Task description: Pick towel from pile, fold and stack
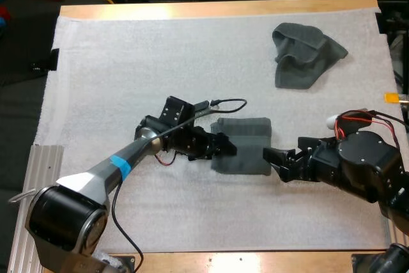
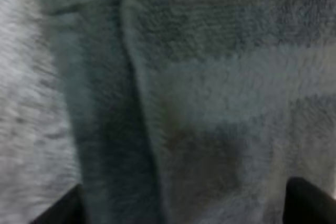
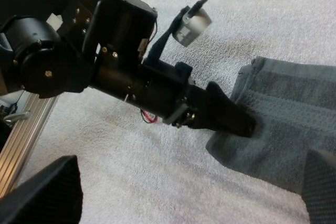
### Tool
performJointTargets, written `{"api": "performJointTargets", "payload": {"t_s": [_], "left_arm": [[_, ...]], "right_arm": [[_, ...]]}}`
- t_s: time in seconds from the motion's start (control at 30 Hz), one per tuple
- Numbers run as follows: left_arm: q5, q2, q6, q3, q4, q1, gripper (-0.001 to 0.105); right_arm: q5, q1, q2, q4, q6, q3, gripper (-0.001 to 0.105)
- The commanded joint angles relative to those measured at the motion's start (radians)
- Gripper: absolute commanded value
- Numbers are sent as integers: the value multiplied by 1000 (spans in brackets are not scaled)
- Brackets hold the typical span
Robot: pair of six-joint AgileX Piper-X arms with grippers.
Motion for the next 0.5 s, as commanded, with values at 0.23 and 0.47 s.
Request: {"api": "performJointTargets", "payload": {"t_s": [0.23, 0.47], "left_arm": [[120, 38, -112, -11, -112, -49, 71], [126, 54, -128, -34, -124, -76, 56]], "right_arm": [[-15, 2, -5, 2, -2, -2, 82], [-15, 2, -5, 2, -2, -2, 82]]}}
